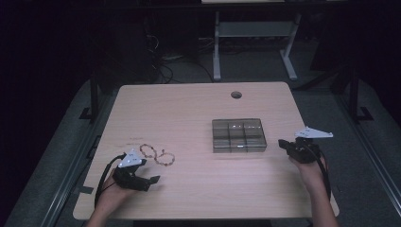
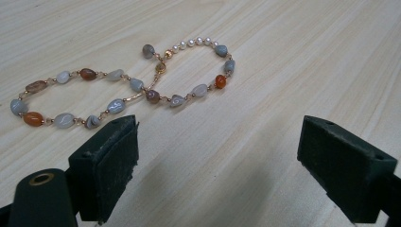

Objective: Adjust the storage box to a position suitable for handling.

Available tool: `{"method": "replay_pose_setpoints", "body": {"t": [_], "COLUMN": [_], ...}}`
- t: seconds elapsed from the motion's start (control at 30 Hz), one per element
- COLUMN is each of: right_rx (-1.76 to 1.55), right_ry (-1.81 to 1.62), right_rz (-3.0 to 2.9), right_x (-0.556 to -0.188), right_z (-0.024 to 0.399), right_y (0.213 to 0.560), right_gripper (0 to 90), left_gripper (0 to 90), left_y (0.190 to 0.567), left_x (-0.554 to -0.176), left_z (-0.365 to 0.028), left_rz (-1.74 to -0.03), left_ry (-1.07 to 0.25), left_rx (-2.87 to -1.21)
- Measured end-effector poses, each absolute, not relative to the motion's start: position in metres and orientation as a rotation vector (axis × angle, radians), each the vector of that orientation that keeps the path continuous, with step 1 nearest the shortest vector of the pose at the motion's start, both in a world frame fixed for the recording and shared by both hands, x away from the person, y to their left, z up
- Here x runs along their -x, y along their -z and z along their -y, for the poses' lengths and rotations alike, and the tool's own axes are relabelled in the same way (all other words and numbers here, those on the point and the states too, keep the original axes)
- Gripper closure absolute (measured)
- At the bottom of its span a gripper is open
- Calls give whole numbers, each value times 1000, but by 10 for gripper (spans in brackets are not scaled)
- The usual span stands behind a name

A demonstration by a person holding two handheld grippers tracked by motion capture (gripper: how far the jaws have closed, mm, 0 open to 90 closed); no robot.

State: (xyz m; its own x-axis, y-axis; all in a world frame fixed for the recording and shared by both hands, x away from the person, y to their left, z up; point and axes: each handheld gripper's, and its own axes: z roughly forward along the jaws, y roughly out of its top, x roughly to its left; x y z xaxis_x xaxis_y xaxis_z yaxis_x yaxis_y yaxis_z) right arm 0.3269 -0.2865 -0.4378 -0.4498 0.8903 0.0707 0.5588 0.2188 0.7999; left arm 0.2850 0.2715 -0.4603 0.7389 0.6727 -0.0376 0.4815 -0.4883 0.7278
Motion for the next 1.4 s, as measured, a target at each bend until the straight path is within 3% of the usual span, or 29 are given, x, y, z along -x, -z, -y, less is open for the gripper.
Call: {"method": "replay_pose_setpoints", "body": {"t": [0.6,1.4], "right_rx": [-1349,-1331], "right_ry": [-1123,-1114], "right_rz": [-2129,-2222], "right_x": [-379,-394], "right_z": [276,255], "right_y": [447,465], "right_gripper": [898,898], "left_gripper": [129,129], "left_y": [459,460], "left_x": [-283,-277], "left_z": [-273,-275], "left_rz": [-893,-885], "left_ry": [-339,-350], "left_rx": [-2173,-2180]}}
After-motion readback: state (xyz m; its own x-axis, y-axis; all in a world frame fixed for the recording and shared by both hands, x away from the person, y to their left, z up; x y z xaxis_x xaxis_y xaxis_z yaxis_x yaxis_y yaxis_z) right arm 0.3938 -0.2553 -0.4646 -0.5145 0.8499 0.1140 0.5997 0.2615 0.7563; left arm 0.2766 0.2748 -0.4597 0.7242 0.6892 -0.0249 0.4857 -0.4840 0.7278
